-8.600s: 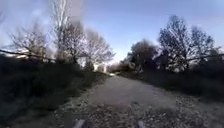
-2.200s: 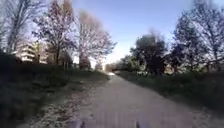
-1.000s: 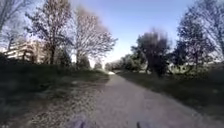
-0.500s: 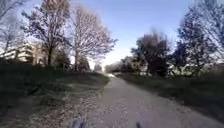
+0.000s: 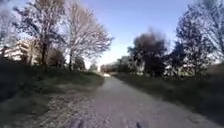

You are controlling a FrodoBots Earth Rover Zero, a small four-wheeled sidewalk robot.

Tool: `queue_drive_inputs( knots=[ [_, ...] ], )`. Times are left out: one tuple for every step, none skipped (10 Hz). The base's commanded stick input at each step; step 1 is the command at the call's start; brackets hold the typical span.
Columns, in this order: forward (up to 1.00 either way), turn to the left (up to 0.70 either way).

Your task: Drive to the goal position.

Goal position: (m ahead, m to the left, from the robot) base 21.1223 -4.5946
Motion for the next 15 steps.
queue_drive_inputs(
  knots=[
    [0.70,0.00],
    [0.70,0.00],
    [0.70,0.00],
    [0.70,0.00],
    [0.70,0.00],
    [0.70,0.00],
    [0.70,0.00],
    [0.70,0.00],
    [0.70,0.00],
    [0.70,0.00],
    [0.70,-0.03],
    [0.70,-0.14],
    [0.70,-0.16],
    [0.70,-0.03],
    [0.70,-0.01]
  ],
)
